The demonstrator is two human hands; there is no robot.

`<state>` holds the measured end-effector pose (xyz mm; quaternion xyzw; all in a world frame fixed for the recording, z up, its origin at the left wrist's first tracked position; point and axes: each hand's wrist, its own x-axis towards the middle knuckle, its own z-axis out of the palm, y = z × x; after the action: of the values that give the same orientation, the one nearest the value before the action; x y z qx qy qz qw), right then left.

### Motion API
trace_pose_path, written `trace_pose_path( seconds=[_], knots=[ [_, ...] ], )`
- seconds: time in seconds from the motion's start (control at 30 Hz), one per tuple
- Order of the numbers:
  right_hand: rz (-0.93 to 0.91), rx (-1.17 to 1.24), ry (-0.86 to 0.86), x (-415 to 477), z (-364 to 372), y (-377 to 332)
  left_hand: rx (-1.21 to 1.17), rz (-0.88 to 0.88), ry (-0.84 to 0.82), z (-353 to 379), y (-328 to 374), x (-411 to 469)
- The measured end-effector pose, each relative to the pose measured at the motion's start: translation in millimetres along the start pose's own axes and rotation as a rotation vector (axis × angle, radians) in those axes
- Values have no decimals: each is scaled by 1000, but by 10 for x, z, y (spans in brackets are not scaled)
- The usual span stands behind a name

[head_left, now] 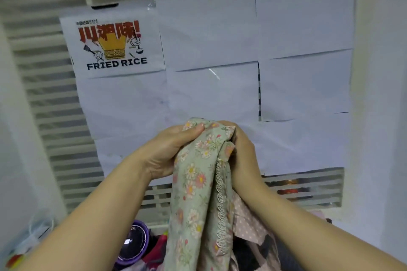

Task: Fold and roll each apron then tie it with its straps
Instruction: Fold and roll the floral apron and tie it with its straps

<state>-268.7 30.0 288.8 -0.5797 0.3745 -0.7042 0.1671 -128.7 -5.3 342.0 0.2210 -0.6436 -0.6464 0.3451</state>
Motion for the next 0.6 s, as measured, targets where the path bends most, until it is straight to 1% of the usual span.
trace_pose_path(
  seconds=[0.07,0.13,0.17,0.23,0.3,0.33,0.37,0.4,0.47,0.53,0.6],
  knots=[
    [46,114,5,39,52,-25,-1,-14,27,-20,27,-37],
    [36,162,-59,104,72,-83,-1,-6,43,-52,85,-92],
    [-2,89,-127,123,39,-110,-3,7,44,-81,109,-107],
    [-50,-67,-319,158,-46,-200,-18,23,43,-127,150,-158],
    [-19,-106,-492,193,-129,-272,-64,38,54,-172,163,-198],
    [-1,-122,-522,204,-153,-284,-93,32,50,-166,169,-215],
    [-9,-167,-511,213,-149,-286,-113,32,46,-178,152,-206],
    [-36,-233,-457,214,-126,-285,-134,17,30,-145,159,-220],
    [-100,-324,-279,224,-66,-231,-162,-20,-32,-96,164,-208],
    [-125,-339,-142,255,-20,-194,-214,-41,-128,-70,176,-184],
    [-135,-322,-117,315,-19,-189,-243,-35,-170,-95,172,-148]
  ],
)
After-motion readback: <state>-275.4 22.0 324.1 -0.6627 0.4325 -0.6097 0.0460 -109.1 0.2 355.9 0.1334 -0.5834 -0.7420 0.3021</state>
